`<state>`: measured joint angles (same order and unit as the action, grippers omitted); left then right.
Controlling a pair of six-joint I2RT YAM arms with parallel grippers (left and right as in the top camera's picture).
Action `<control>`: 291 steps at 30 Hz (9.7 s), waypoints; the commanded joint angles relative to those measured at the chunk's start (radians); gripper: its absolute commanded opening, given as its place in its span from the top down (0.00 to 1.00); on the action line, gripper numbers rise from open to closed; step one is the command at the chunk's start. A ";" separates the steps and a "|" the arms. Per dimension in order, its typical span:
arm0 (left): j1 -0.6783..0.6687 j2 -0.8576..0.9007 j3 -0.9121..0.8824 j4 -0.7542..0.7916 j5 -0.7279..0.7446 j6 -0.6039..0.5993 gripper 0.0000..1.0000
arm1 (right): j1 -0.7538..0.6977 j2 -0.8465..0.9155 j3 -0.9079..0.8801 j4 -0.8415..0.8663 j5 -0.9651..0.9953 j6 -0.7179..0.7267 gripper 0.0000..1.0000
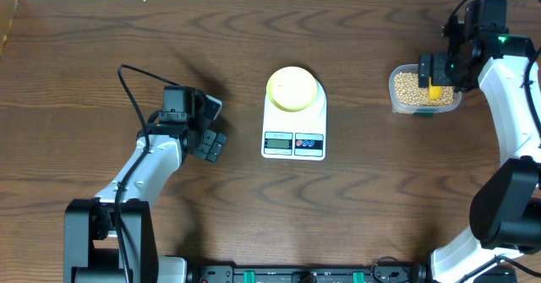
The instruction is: Scoop item into bowl and weigh 50g on scale
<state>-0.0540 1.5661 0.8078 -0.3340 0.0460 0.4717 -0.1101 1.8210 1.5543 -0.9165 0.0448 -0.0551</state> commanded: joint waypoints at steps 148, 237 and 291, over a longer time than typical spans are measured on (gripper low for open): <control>-0.456 0.143 0.103 0.093 0.524 0.224 0.02 | -0.007 0.003 -0.003 0.000 0.008 0.006 0.01; -0.479 0.303 0.097 0.010 0.423 0.136 0.02 | -0.007 0.003 -0.003 0.000 0.008 0.006 0.01; -0.283 -0.164 0.085 -0.263 0.320 0.115 0.02 | -0.007 0.003 -0.003 0.000 0.008 0.006 0.01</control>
<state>-0.3412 1.3621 0.9176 -0.5907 0.3889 0.5983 -0.1101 1.8214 1.5543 -0.9165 0.0448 -0.0547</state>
